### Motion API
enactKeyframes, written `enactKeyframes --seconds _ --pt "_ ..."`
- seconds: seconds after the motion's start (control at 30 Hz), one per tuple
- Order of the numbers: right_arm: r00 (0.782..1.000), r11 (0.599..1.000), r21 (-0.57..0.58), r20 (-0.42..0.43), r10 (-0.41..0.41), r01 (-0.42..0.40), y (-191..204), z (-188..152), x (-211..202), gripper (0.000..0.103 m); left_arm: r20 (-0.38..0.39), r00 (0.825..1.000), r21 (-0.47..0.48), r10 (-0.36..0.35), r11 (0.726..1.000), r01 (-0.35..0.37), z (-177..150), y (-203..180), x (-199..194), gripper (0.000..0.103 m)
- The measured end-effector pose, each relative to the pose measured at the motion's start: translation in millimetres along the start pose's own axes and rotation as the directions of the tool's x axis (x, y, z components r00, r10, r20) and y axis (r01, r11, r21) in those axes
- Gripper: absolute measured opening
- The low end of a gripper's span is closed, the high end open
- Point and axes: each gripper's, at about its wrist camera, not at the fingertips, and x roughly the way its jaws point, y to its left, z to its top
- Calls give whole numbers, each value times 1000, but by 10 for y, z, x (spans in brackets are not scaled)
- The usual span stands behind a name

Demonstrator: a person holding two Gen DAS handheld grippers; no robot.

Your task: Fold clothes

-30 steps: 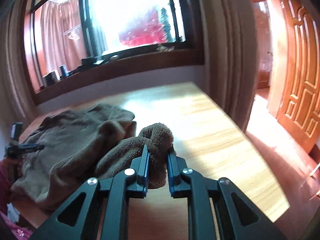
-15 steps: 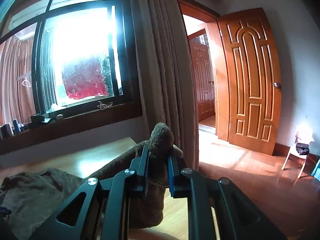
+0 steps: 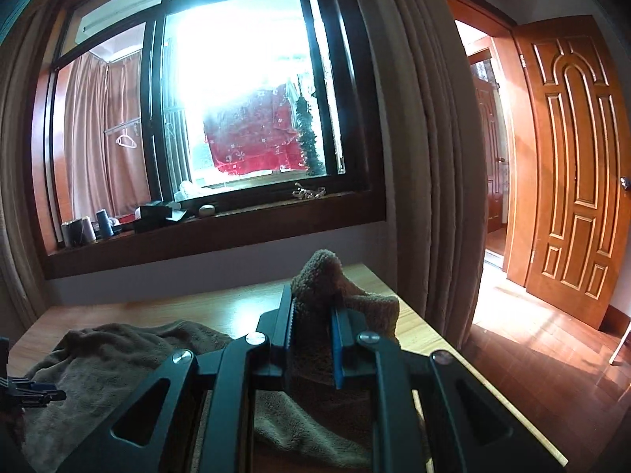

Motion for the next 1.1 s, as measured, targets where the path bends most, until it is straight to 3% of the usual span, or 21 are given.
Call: enactKeyframes --seconds 0.03,0.07,0.1,0.13,0.17,0.2,0.43,0.53,0.6,0.67,0.77,0.87,1.1 --pt "999 1000 -12 -38 0 -1 14 -18 80 21 -1 1000 -3 4 1000 -4 13 34 -1 48" --pt "998 1000 -29 -69 -6 4 38 -42 153 30 -1 1000 -7 9 1000 -9 27 67 -3 48" --pt "995 999 -49 -95 -16 12 70 -69 223 50 -1 1000 -8 16 1000 -16 36 94 -3 48" --pt "994 997 -70 -102 -30 23 103 -92 255 63 -1 1000 -11 23 1000 -23 50 121 -2 48" --pt "994 995 -93 -98 -45 36 138 -113 263 86 0 1000 -14 29 999 -29 66 149 -1 48" --pt "994 992 -115 -93 -60 49 173 -134 272 91 0 999 -17 34 999 -34 89 176 -2 48" --pt "977 975 -210 -212 29 -74 745 -26 777 91 11 998 -21 60 998 -60 469 315 74 48" --pt "961 960 -244 -269 67 -135 998 26 1003 91 -21 999 -35 45 998 -46 659 382 223 51" --pt "928 947 -252 -359 101 -201 1213 -1 1308 91 -53 998 -54 18 998 -21 740 429 356 52" --pt "881 936 -248 -460 113 -249 1414 -113 1660 91 -79 997 -65 5 998 -10 798 468 481 52" --pt "816 920 -284 -575 63 -271 1658 -392 2117 91 -106 994 -64 15 998 -22 845 511 648 52" --pt "781 902 -355 -624 -33 -245 1785 -669 2485 91 -127 991 -76 38 996 -48 853 603 800 52" --pt "793 901 -402 -596 -124 -161 1813 -834 3057 93 -98 993 -99 58 993 -68 888 799 984 52"
